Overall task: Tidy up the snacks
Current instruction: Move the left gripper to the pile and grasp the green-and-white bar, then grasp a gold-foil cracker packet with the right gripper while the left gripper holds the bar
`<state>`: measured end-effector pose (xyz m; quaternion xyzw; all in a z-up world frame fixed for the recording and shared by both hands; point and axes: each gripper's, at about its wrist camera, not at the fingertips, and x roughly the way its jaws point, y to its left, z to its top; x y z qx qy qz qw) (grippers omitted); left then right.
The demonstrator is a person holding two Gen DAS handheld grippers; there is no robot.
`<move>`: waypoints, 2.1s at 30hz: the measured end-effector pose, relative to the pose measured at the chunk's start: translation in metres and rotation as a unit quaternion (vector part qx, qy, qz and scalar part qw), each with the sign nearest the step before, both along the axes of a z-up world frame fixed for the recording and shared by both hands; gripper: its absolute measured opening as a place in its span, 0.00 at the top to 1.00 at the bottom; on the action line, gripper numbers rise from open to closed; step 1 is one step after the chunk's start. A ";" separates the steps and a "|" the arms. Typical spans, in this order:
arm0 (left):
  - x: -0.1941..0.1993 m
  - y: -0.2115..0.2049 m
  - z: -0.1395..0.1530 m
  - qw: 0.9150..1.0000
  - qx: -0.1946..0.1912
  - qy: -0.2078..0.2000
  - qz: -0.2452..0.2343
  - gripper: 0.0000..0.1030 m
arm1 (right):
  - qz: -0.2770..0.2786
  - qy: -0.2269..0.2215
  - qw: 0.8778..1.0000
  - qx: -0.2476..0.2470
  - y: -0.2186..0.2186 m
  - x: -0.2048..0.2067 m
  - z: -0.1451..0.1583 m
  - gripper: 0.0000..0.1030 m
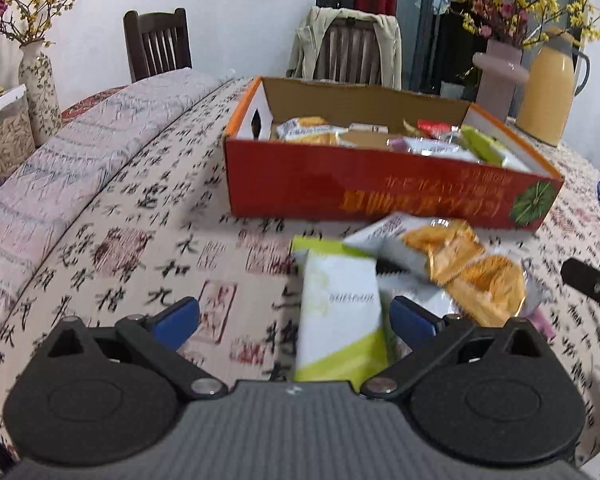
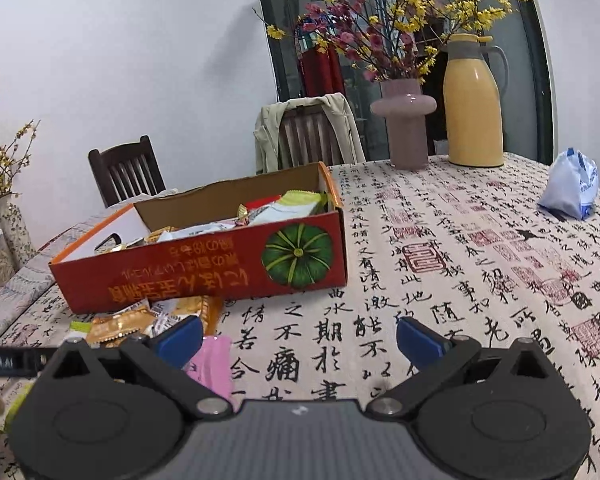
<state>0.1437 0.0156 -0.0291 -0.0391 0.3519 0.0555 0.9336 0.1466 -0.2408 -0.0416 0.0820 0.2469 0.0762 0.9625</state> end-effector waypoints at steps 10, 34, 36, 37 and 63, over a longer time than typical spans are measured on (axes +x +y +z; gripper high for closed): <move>-0.001 -0.011 -0.006 1.000 0.018 -0.001 -0.023 0.55 | 0.001 0.009 1.000 0.004 0.000 0.003 -0.008 0.00; -0.025 0.014 0.021 0.999 0.009 -0.051 -0.002 0.63 | 0.079 -0.039 0.996 -0.021 0.054 -0.016 0.014 0.00; -0.027 0.017 0.022 0.999 0.008 -0.053 0.000 0.63 | 0.095 -0.042 0.994 -0.035 0.067 -0.016 0.013 0.00; -0.028 0.018 0.023 0.998 0.008 -0.054 0.000 0.63 | 0.101 -0.043 0.993 -0.043 0.072 -0.015 0.012 0.00; -0.031 0.020 0.022 0.998 0.005 -0.056 -0.005 0.63 | 0.144 -0.008 0.983 -0.114 0.104 -0.004 -0.002 0.50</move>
